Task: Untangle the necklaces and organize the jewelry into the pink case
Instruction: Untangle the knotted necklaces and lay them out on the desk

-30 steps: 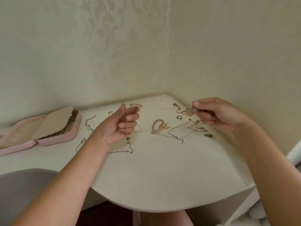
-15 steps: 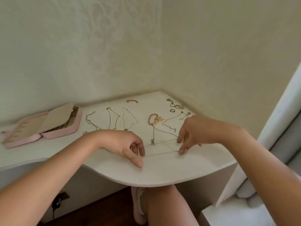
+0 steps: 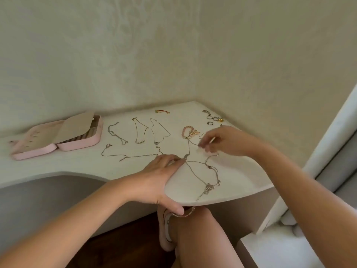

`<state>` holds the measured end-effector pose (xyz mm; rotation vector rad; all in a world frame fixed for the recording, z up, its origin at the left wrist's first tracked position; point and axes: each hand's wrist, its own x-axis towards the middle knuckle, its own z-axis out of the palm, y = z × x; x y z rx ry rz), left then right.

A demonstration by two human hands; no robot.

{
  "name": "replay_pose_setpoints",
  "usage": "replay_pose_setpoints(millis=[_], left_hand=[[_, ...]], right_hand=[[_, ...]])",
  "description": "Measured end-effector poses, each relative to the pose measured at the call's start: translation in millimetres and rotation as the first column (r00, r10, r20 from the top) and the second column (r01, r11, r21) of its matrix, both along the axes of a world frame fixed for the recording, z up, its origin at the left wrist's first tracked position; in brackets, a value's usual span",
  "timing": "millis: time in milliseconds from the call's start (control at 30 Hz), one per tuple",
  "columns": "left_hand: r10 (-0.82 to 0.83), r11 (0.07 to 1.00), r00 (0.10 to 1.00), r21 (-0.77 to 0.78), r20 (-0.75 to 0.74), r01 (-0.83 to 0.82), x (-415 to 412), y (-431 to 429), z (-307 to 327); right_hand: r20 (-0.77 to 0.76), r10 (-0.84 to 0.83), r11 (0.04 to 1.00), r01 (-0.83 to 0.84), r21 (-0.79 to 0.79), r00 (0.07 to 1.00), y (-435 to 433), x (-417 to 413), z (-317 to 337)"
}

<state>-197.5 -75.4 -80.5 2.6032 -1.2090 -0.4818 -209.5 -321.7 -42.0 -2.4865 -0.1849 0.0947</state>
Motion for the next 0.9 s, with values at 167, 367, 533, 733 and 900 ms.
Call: replay_pose_setpoints(millis=[167, 367, 533, 733, 900], left_hand=[[-0.001, 0.998, 1.0, 0.056, -0.017, 0.002, 2, 2, -5], [-0.068, 0.979, 0.998, 0.191, -0.006, 0.068, 11, 5, -5], [-0.118, 0.972, 0.993, 0.202, -0.021, 0.12, 23, 5, -2], [-0.161, 0.96, 0.986, 0.223, -0.041, 0.166, 28, 15, -1], [-0.116, 0.954, 0.993, 0.274, -0.027, 0.119, 25, 35, 3]], right_hand=[[-0.016, -0.03, 0.969, 0.033, 0.244, 0.999, 22, 62, -43], [0.129, -0.092, 0.995, 0.086, 0.047, 0.987, 1, 96, -51], [0.169, -0.091, 0.983, 0.115, -0.14, 0.981, -31, 137, -59], [0.203, -0.154, 0.934, 0.21, -0.289, 0.967, -39, 163, -60], [0.246, -0.216, 0.909, 0.286, -0.303, 0.945, -39, 169, -61]])
